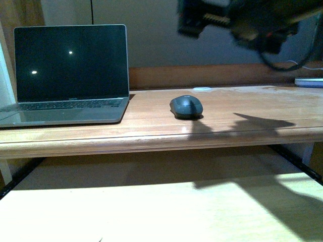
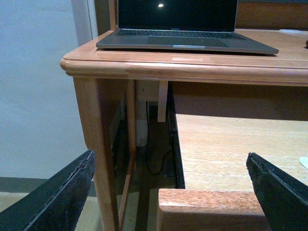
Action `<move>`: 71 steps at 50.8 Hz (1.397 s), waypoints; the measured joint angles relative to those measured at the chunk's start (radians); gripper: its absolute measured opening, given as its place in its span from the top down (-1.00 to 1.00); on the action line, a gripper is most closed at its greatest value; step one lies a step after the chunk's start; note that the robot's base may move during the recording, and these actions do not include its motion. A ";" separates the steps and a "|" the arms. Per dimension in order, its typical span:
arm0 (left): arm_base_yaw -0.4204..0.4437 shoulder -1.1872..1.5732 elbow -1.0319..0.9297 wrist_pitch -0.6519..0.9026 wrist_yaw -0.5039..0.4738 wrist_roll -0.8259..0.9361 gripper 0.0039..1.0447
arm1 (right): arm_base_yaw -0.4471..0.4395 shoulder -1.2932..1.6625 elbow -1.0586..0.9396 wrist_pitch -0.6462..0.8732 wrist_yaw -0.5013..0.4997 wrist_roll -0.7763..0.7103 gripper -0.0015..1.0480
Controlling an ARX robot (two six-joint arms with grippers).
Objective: Place mouse
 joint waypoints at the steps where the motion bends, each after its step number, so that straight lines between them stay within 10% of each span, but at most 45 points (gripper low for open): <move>1: 0.000 0.000 0.000 0.000 0.000 0.000 -0.86 | -0.015 -0.039 -0.037 0.018 -0.035 -0.005 -0.86; 18: 0.000 0.000 0.000 0.000 0.000 0.000 -0.86 | -0.342 -0.537 -0.693 0.024 -0.830 -0.265 -0.86; 34: 0.000 0.000 0.000 0.000 0.000 0.000 -0.86 | -0.621 -0.598 -0.798 -0.430 -1.237 -0.666 -0.86; 50: 0.000 0.000 0.000 0.000 0.000 0.000 -0.86 | -0.660 -0.472 -0.787 -0.924 -1.123 -1.243 -0.86; 58: 0.000 0.000 0.000 0.000 0.000 0.000 -0.86 | -0.527 -0.489 -0.879 -0.638 -1.065 -1.223 -0.86; 71: 0.000 0.000 0.000 0.000 0.000 0.000 -0.86 | -0.282 -0.313 -0.919 0.089 -0.746 -0.755 -0.86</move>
